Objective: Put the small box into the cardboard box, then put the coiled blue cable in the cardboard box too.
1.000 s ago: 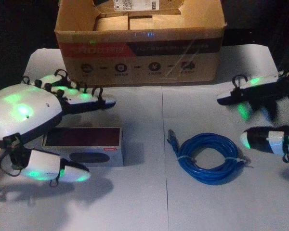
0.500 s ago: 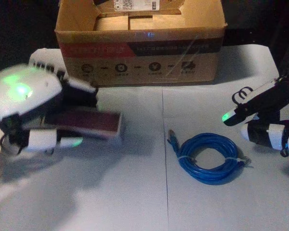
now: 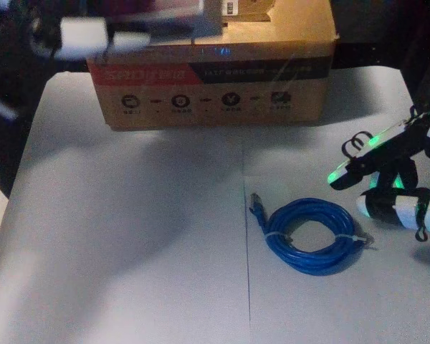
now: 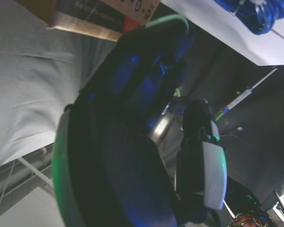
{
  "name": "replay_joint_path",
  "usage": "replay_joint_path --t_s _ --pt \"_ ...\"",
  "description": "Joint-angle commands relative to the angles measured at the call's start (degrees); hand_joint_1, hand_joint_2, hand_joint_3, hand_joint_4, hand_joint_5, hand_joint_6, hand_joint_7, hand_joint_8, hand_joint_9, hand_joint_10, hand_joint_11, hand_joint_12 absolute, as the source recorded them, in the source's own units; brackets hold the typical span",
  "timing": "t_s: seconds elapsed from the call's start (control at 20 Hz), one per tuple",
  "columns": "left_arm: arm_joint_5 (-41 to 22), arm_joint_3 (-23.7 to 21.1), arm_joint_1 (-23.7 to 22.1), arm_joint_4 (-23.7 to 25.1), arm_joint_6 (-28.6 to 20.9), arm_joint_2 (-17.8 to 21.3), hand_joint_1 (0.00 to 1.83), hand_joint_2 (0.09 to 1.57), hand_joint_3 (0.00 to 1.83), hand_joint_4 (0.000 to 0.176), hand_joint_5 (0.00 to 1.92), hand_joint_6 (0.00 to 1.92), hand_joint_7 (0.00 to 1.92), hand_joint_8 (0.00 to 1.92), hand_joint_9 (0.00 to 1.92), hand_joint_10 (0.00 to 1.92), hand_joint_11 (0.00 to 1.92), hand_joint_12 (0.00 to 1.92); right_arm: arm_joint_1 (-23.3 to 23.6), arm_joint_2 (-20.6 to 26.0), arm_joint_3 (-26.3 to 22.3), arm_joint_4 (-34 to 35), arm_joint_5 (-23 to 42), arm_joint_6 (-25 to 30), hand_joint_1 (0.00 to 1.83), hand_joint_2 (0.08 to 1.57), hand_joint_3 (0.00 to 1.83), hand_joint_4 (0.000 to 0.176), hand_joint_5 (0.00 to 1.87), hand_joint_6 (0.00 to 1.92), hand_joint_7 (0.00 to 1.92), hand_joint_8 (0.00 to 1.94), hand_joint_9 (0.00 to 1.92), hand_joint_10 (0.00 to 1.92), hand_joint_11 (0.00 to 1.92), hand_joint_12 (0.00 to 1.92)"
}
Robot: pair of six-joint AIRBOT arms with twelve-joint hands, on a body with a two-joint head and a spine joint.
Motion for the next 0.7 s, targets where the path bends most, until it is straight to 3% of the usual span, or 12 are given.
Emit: replay_joint_path --t_s 0.0,0.15,0.25,0.5,0.55,0.6,0.65 --pt "-4.8 1.2 -1.7 -1.1 0.0 -0.9 1.38 1.1 0.0 0.0 0.91 0.94 1.05 0.9 0.93 1.16 0.71 1.16 0.9 -0.3 0.4 0.6 6.7 0.5 0.67 1.28 0.0 0.0 0.93 0.0 1.03 0.0 1.02 0.81 0.96 1.29" --pt "-1.1 6.9 -4.8 -2.6 0.0 -5.8 1.38 1.09 0.0 0.0 0.96 0.89 1.09 0.82 0.94 1.14 0.7 1.18 1.2 -0.9 0.9 0.1 6.7 0.5 0.6 1.32 0.0 0.0 0.9 0.0 1.01 0.0 1.04 0.65 0.94 1.25" --pt "3.3 10.9 -7.2 -2.6 0.0 -9.1 1.37 1.12 0.0 0.0 0.85 1.07 0.98 0.97 0.94 1.17 0.69 1.15 1.5 -1.1 1.2 -0.2 6.7 0.8 0.57 1.31 0.0 0.0 0.92 0.01 1.04 0.0 1.07 0.62 0.98 1.23" --pt "10.7 16.6 -9.7 -2.4 0.1 -12.9 1.37 1.13 0.0 0.0 0.86 1.05 1.0 0.99 0.86 1.24 0.57 1.11 1.9 -2.1 2.8 -1.9 6.7 4.3 0.7 1.28 0.0 0.0 0.95 0.0 1.06 0.01 1.15 0.55 1.05 1.16" --pt "11.1 16.9 -9.7 -2.4 0.2 -13.1 1.22 1.15 0.0 0.0 0.86 1.05 0.97 1.13 0.88 0.62 0.55 1.24 1.9 -2.1 2.8 -1.9 6.7 4.3 0.67 1.28 0.0 0.0 0.93 0.0 1.05 0.0 1.14 0.54 1.02 1.15" --pt "11.2 16.9 -9.7 -2.4 0.4 -13.2 0.94 1.07 0.0 0.062 0.67 0.18 0.67 0.18 0.63 0.18 0.12 1.29 2.0 -2.1 2.8 -1.9 6.7 4.3 0.65 1.29 0.0 0.0 0.93 0.0 1.04 0.0 1.14 0.56 1.03 1.16" --pt "11.0 16.8 -9.7 -2.4 0.4 -13.2 0.65 0.95 0.0 0.172 0.3 0.01 0.27 0.02 0.19 0.01 0.0 0.46 2.0 -2.0 2.8 -1.9 6.7 4.3 0.62 1.3 0.0 0.0 0.91 0.0 1.04 0.0 1.11 0.61 1.0 1.17"
